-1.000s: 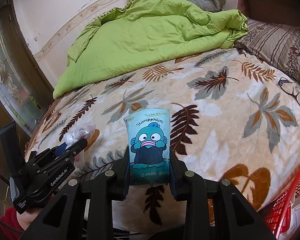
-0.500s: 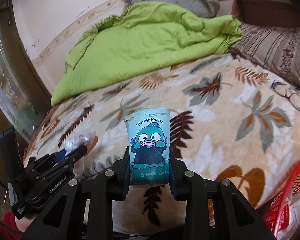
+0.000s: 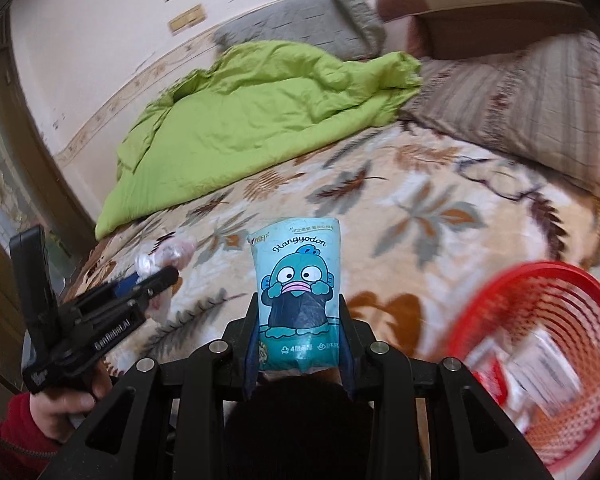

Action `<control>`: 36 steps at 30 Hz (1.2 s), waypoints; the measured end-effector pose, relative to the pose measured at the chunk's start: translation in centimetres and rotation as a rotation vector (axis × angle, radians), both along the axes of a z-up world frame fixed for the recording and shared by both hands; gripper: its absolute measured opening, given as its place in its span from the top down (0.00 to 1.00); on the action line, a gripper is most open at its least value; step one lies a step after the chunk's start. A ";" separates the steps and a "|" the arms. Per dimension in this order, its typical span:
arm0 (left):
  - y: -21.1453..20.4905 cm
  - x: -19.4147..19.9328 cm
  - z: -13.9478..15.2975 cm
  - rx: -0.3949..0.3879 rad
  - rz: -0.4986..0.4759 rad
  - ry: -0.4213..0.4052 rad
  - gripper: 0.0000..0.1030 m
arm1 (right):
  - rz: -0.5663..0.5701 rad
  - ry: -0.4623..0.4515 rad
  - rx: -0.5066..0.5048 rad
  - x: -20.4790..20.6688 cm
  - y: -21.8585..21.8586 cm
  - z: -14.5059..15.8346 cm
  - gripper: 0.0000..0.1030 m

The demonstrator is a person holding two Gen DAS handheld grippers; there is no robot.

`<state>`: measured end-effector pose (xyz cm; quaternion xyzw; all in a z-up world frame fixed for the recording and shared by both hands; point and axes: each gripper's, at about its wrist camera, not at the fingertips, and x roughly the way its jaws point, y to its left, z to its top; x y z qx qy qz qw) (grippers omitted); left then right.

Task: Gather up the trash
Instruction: 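Carry both items over the red basket and open both grippers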

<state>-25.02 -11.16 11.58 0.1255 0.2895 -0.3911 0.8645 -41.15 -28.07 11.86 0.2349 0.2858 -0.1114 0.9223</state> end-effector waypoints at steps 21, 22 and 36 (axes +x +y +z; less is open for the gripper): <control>-17.9 -11.0 0.7 0.064 -0.598 0.304 0.63 | -0.444 0.049 0.038 -13.3 -11.3 -1.6 0.54; -18.6 -11.2 0.3 0.070 -0.602 0.322 0.57 | -0.450 0.057 0.040 -13.4 -11.5 -1.7 0.44; -12.8 -9.3 0.7 0.026 -0.469 0.154 0.26 | -0.594 0.174 -0.073 -12.5 -8.6 -0.8 0.23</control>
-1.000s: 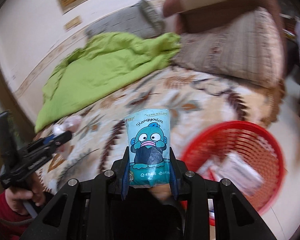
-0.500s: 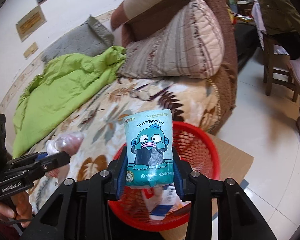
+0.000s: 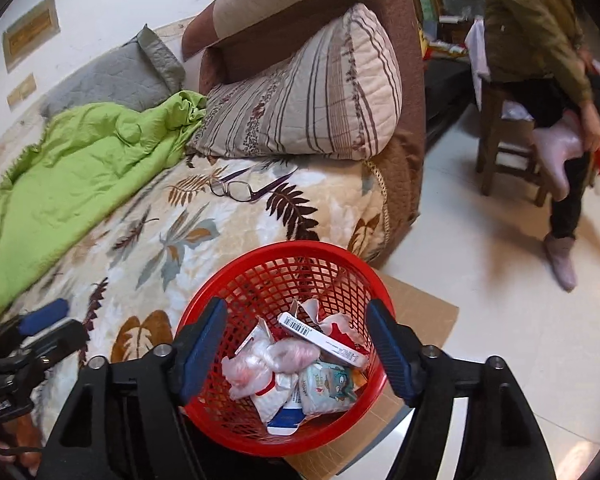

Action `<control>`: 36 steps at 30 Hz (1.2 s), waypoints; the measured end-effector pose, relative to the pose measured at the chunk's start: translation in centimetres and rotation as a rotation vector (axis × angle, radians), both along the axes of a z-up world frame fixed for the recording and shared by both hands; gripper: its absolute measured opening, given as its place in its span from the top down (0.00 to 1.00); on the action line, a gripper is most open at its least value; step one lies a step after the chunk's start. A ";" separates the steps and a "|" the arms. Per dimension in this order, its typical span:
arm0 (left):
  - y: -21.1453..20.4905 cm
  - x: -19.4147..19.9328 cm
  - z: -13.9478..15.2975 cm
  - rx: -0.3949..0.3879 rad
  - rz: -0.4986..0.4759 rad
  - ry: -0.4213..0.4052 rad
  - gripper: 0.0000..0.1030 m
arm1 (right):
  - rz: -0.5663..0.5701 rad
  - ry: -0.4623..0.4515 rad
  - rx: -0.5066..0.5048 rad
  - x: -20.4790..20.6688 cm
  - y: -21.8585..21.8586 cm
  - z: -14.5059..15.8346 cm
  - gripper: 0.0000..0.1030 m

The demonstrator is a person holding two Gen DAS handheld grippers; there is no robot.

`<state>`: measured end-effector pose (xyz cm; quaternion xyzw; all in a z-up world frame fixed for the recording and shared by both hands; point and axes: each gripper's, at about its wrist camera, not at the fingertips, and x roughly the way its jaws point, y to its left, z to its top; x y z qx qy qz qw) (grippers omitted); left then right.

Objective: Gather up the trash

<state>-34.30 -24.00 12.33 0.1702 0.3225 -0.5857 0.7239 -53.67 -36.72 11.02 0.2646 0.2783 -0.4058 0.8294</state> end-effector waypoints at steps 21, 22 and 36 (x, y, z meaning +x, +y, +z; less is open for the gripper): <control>13.9 3.2 0.1 -0.084 0.415 -0.311 0.00 | -0.149 0.115 -0.201 5.0 11.3 2.2 0.00; 13.9 3.2 0.3 -0.087 0.431 -0.312 0.00 | -0.158 0.124 -0.215 5.0 11.4 2.4 0.00; 13.9 3.8 0.5 -0.066 0.479 -0.324 0.00 | -0.153 0.111 -0.207 4.4 12.1 2.4 0.00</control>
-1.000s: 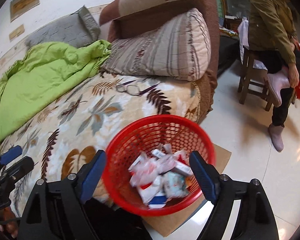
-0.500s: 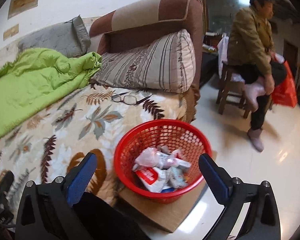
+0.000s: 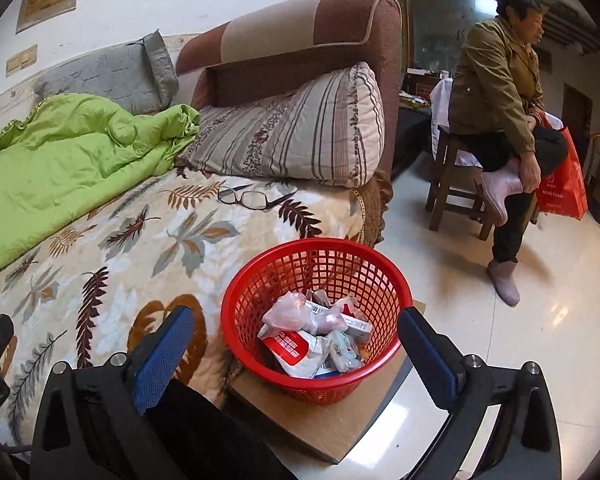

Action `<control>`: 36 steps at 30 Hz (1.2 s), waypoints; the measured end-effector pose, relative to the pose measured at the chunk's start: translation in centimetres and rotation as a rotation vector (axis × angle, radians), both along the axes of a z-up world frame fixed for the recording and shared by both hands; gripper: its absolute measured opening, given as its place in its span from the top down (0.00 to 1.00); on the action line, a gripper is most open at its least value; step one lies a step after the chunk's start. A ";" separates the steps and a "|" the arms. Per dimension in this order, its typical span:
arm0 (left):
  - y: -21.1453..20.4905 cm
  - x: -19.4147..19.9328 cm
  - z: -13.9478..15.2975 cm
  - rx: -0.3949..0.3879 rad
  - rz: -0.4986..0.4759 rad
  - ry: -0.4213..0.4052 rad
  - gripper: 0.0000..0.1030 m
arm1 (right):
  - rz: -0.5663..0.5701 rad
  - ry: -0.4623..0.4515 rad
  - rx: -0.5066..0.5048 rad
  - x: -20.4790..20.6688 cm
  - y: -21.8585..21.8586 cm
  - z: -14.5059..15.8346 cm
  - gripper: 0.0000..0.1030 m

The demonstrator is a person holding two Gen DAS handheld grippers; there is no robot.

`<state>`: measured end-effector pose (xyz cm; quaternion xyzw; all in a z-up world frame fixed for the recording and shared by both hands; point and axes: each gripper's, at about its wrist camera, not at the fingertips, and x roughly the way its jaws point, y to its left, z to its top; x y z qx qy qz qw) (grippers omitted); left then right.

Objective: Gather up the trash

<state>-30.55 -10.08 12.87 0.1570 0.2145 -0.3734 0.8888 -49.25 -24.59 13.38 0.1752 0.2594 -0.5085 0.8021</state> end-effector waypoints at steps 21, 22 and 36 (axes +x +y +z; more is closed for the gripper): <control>-0.4 -0.8 -0.8 0.014 -0.093 0.034 0.00 | -0.025 -0.007 0.002 -0.7 -0.4 0.0 0.00; -0.4 -0.8 -0.8 0.012 -0.094 0.035 0.00 | -0.026 -0.006 0.003 -0.7 -0.4 0.0 0.00; -0.6 -1.2 -0.9 0.020 -0.107 0.038 0.00 | -0.028 -0.002 0.017 -0.8 -0.4 -0.2 0.00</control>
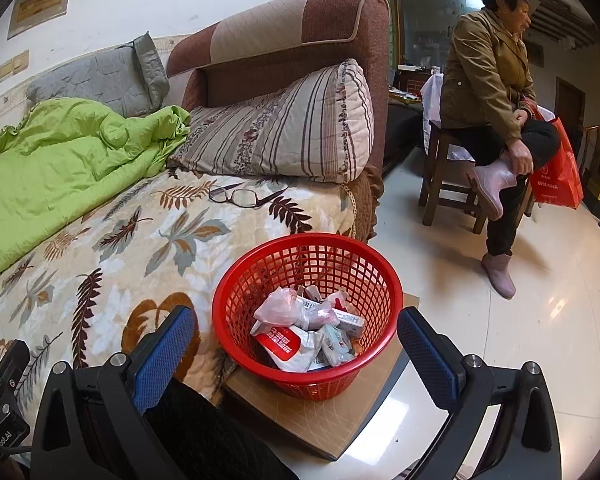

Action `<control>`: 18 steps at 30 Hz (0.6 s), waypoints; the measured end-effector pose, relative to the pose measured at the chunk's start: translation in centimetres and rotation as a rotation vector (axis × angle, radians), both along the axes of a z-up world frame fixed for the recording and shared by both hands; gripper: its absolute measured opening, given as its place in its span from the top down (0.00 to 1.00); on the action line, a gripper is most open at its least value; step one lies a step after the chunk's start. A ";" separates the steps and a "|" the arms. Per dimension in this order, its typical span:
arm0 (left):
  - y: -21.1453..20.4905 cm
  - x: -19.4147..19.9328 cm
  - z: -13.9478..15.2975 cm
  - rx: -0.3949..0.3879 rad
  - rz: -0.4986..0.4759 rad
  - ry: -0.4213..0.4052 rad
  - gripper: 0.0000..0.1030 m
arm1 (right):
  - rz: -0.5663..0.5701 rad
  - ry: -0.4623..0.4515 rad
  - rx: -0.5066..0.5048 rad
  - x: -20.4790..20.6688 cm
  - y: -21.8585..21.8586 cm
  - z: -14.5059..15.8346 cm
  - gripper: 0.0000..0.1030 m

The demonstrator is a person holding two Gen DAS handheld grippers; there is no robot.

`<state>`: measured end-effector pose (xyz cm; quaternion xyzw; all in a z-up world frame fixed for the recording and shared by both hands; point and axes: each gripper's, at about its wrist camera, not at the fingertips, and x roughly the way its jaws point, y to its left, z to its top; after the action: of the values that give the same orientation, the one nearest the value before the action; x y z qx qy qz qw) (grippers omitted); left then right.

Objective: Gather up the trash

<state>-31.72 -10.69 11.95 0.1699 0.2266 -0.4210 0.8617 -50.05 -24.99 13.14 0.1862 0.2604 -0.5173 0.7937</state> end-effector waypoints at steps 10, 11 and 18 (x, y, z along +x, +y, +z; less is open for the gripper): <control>0.1 0.2 -0.1 -0.001 -0.003 0.005 0.00 | 0.000 0.005 0.013 0.1 0.0 -0.2 0.00; 0.1 0.2 -0.2 0.000 -0.003 0.009 0.00 | 0.001 0.005 0.012 0.1 0.1 -0.2 0.00; 0.0 0.3 -0.6 0.005 -0.002 0.025 0.00 | -0.007 0.012 0.024 0.1 -0.1 -0.3 0.00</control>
<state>-31.45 -10.67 11.35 0.1671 0.2384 -0.4233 0.8579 -49.95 -25.08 12.82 0.1936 0.2707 -0.5182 0.7879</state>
